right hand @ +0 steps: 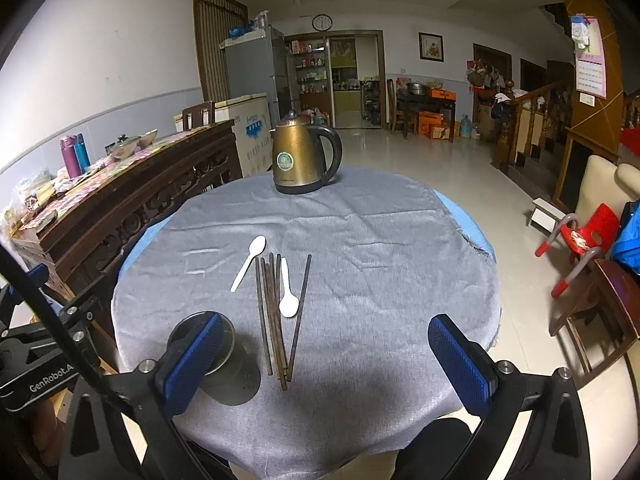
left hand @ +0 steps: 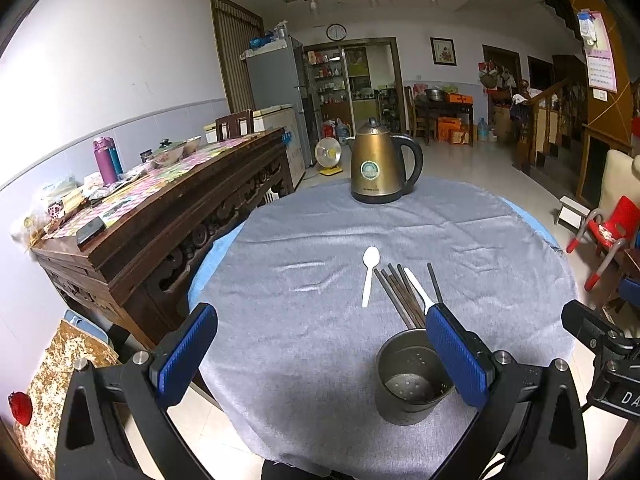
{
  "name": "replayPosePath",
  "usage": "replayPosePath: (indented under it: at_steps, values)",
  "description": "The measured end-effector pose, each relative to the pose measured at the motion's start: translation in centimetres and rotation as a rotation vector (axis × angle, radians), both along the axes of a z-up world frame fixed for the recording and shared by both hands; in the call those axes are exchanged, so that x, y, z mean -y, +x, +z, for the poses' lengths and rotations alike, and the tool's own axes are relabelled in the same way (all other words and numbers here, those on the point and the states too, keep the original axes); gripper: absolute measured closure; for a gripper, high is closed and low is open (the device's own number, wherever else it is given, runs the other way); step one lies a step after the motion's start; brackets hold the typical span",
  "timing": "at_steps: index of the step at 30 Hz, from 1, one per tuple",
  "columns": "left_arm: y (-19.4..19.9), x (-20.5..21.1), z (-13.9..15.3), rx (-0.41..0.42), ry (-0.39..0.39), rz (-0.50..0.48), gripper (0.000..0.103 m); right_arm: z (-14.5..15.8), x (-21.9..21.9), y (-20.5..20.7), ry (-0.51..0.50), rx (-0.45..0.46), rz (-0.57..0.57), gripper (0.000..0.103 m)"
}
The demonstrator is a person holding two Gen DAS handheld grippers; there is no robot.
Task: Organize utensils
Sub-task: 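Move both tools toward the white spoons beside the metal cup, then grasp a white plastic spoon with the left tool while the right tool grasps the other spoon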
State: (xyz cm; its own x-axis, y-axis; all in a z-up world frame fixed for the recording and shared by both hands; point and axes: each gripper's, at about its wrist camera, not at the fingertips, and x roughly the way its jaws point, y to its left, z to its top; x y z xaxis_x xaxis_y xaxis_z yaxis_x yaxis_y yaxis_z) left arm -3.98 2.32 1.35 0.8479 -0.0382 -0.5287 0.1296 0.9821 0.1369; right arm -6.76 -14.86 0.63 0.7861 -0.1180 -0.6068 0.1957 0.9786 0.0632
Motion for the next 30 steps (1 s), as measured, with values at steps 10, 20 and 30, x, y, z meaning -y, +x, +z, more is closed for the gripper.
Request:
replayPosePath:
  at_steps: [10,20,30]
  values:
    - [2.4,0.1,-1.5,-0.038,-0.008,0.006,0.0,-1.5,0.5,2.0,0.01,-0.054,-0.005,0.0]
    - [6.0,-0.3,-2.6,-0.08,-0.018,0.032,0.0,-2.6,1.5,6.2,0.035,-0.101,-0.005,0.0]
    - [12.4,-3.4,-2.7,-0.12,-0.013,0.029,0.0,-4.7,3.3,12.9,0.069,-0.152,0.071,0.001]
